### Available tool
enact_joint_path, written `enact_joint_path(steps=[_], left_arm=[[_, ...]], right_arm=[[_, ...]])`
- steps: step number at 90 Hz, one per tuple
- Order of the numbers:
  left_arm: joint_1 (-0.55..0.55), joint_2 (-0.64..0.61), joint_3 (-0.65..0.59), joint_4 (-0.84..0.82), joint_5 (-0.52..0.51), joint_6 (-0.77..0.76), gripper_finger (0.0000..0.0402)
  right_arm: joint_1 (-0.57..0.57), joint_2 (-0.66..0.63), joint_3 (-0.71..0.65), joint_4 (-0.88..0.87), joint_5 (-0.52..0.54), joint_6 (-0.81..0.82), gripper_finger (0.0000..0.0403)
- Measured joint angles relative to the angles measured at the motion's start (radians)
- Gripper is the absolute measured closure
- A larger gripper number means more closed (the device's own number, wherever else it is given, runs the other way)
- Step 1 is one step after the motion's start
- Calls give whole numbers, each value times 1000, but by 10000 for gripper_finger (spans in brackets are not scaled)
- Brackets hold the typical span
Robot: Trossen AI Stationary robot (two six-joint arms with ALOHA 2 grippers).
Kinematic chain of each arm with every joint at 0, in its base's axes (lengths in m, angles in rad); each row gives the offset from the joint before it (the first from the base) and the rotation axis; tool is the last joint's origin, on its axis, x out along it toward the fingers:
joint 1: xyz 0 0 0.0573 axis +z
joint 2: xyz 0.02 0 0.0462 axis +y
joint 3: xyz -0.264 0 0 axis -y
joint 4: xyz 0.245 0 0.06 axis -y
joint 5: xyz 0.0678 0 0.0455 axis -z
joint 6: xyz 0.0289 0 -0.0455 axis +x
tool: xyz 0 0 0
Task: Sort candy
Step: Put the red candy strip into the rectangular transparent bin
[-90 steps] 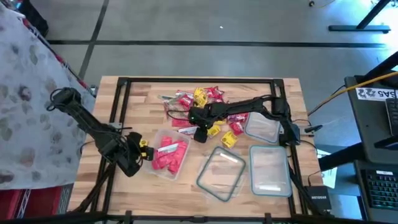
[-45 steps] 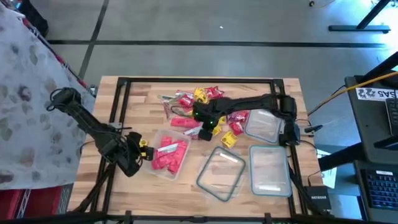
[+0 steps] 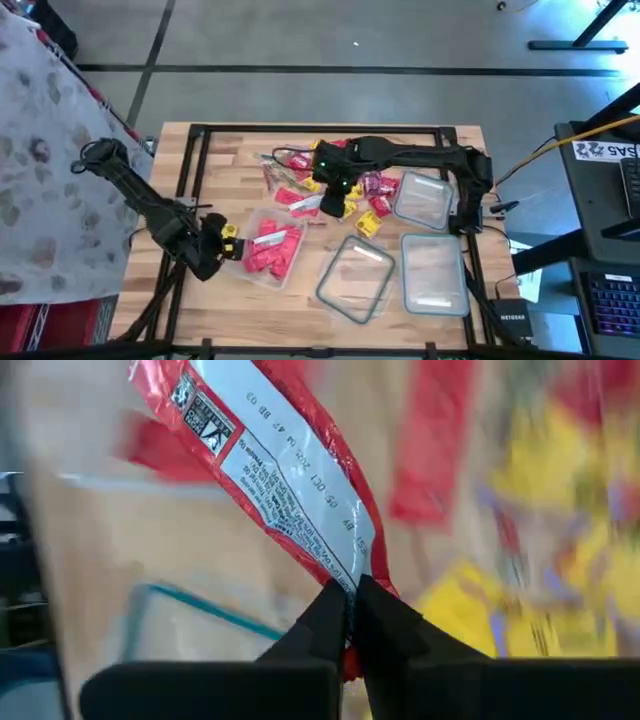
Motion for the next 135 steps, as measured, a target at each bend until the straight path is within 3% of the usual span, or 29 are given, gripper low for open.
enact_joint_path(steps=[15,35,50,61,71,90,101,118,135], left_arm=[[0,-146,45,2,-37,88,279],[0,-268,51,-2,-204,220,279],[7,-280,51,-2,-327,262,279],[28,-276,48,-5,-362,261,279],[44,-276,47,-1,-365,280,279],[62,-276,47,-3,-364,292,279],[74,-276,47,0,-364,303,279],[89,-276,47,2,-365,307,279],[93,-275,47,6,-356,295,279]], right_arm=[[79,111,199,24,22,-55,402],[129,299,353,87,40,-114,402],[140,378,369,139,26,-140,402],[144,419,369,158,27,-138,397],[150,432,369,191,18,-122,363],[153,437,371,203,10,-79,248],[130,429,371,186,-14,-31,202],[24,377,389,131,19,-49,189],[-91,365,358,-68,38,-117,199]])
